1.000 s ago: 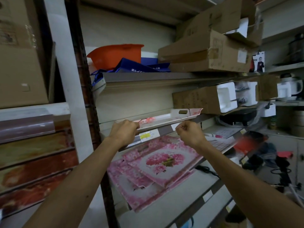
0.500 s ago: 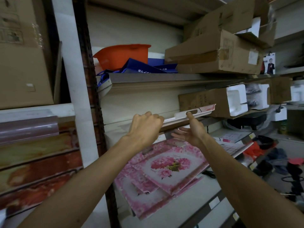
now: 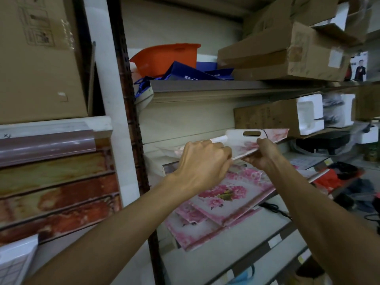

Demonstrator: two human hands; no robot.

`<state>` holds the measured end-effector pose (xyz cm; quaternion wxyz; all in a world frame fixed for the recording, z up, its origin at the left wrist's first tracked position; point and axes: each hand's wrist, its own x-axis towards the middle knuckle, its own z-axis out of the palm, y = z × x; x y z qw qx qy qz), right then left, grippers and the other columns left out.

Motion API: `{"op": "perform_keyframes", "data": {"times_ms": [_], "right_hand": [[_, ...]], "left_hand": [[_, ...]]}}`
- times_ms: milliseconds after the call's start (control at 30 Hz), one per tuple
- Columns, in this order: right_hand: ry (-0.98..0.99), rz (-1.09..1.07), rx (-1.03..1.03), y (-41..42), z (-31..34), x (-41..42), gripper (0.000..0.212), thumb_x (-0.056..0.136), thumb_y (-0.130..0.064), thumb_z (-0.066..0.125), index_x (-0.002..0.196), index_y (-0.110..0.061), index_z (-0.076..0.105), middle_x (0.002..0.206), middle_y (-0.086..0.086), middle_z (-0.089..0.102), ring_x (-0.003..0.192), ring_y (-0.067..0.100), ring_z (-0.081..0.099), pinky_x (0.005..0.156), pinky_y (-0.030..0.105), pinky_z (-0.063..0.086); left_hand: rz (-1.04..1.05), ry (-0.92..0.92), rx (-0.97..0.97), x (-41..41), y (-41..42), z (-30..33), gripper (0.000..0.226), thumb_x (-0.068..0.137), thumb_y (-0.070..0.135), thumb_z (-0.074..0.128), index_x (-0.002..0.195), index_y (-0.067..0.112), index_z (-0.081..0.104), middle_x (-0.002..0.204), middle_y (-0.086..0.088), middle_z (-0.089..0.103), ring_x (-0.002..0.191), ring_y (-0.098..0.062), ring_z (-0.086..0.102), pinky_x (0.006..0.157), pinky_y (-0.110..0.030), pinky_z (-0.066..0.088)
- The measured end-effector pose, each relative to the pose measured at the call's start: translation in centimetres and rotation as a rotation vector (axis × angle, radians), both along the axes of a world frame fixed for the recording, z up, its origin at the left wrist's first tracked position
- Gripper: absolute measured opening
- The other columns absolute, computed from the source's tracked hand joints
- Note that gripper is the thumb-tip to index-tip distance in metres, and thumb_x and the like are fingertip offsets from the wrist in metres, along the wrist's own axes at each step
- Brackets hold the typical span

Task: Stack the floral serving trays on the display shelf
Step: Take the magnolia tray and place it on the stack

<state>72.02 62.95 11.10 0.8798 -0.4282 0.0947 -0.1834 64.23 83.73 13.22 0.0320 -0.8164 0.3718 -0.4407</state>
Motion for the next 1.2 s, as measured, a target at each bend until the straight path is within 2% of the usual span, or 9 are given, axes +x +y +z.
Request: {"op": "perform_keyframes", "data": {"times_ms": [167, 233, 300, 433, 533, 700, 933, 1100, 1200], "right_hand": [[-0.038, 0.006, -0.035, -0.7, -1.2, -2.9, 0.032, 0.101, -0.011, 0.032, 0.111, -0.012, 0.063, 0.109, 0.017, 0.069, 0.093, 0.032, 0.070, 0.053, 0.045, 0.061], [-0.005, -0.006, -0.066, -1.1, -1.6, -4.4, 0.031, 0.103, -0.017, 0.031, 0.097, -0.018, 0.061, 0.097, 0.010, 0.068, 0.075, 0.027, 0.070, 0.042, 0.037, 0.057], [0.029, -0.028, -0.109, -1.8, -2.3, -5.6, 0.028, 0.104, -0.026, 0.034, 0.100, -0.020, 0.062, 0.096, 0.008, 0.070, 0.078, 0.026, 0.069, 0.046, 0.035, 0.057], [0.069, -0.033, -0.179, -2.8, -4.6, -7.6, 0.043, 0.094, -0.050, 0.049, 0.118, -0.018, 0.064, 0.108, 0.012, 0.074, 0.091, 0.033, 0.073, 0.078, 0.064, 0.054], [0.068, -0.084, -0.228, -2.6, -5.9, -9.7, 0.039, 0.096, -0.050, 0.050, 0.108, -0.017, 0.066, 0.094, 0.010, 0.076, 0.083, 0.032, 0.073, 0.072, 0.055, 0.058], [0.064, -0.092, -0.282, -2.0, -7.5, -12.1, 0.040, 0.092, -0.054, 0.054, 0.097, -0.016, 0.066, 0.093, 0.011, 0.076, 0.077, 0.029, 0.071, 0.059, 0.036, 0.054], [0.006, 0.008, -0.356, 0.7, -8.1, -13.7, 0.043, 0.095, -0.047, 0.054, 0.115, -0.011, 0.067, 0.111, 0.012, 0.073, 0.099, 0.030, 0.071, 0.090, 0.049, 0.056], [-0.040, 0.115, -0.332, 3.4, -9.7, -13.2, 0.029, 0.097, -0.043, 0.054, 0.099, -0.018, 0.069, 0.083, -0.002, 0.078, 0.073, 0.014, 0.075, 0.062, 0.029, 0.059], [-0.024, 0.137, -0.363, 5.6, -10.4, -13.3, 0.031, 0.097, -0.043, 0.054, 0.097, -0.017, 0.071, 0.094, 0.005, 0.077, 0.080, 0.018, 0.075, 0.070, 0.033, 0.059]], "left_hand": [[-0.358, 0.543, -0.321, -2.9, 0.4, 0.3, 0.028, 0.092, 0.051, 0.052, 0.098, 0.031, 0.071, 0.102, 0.018, 0.067, 0.084, 0.000, 0.061, 0.077, -0.032, 0.052], [-0.381, 0.608, -0.409, -3.1, 1.2, 0.4, 0.027, 0.092, 0.048, 0.054, 0.097, 0.029, 0.072, 0.101, 0.017, 0.068, 0.082, 0.000, 0.063, 0.078, -0.032, 0.054], [-0.384, 0.646, -0.518, -2.7, 2.1, 0.3, 0.022, 0.092, 0.042, 0.058, 0.095, 0.027, 0.073, 0.099, 0.016, 0.069, 0.078, -0.003, 0.065, 0.077, -0.031, 0.055], [-0.230, 0.560, -0.626, -0.9, 4.4, -0.3, 0.017, 0.091, 0.033, 0.061, 0.099, 0.024, 0.073, 0.105, 0.010, 0.066, 0.086, -0.005, 0.062, 0.077, -0.019, 0.048], [-0.159, 0.654, -0.761, 0.2, 6.3, -1.3, 0.020, 0.093, 0.031, 0.060, 0.107, 0.020, 0.069, 0.110, 0.008, 0.063, 0.092, -0.007, 0.059, 0.073, -0.013, 0.042], [-0.104, 0.969, -0.962, 1.1, 8.4, -4.8, 0.017, 0.093, 0.034, 0.058, 0.104, 0.021, 0.062, 0.105, 0.004, 0.063, 0.096, -0.014, 0.060, 0.081, -0.027, 0.048], [-0.122, 0.957, -0.951, -1.1, 9.9, -9.0, 0.028, 0.099, 0.039, 0.047, 0.109, 0.018, 0.063, 0.101, 0.009, 0.063, 0.096, -0.005, 0.056, 0.079, -0.020, 0.040], [-0.012, 0.900, -1.030, -1.7, 12.9, -11.7, 0.038, 0.099, 0.041, 0.043, 0.095, 0.012, 0.067, 0.099, -0.006, 0.070, 0.094, -0.020, 0.062, 0.085, -0.035, 0.046], [0.056, 0.864, -1.068, -2.2, 14.9, -12.9, 0.041, 0.100, 0.039, 0.042, 0.096, 0.006, 0.067, 0.100, -0.012, 0.069, 0.094, -0.025, 0.063, 0.084, -0.036, 0.047]]}}
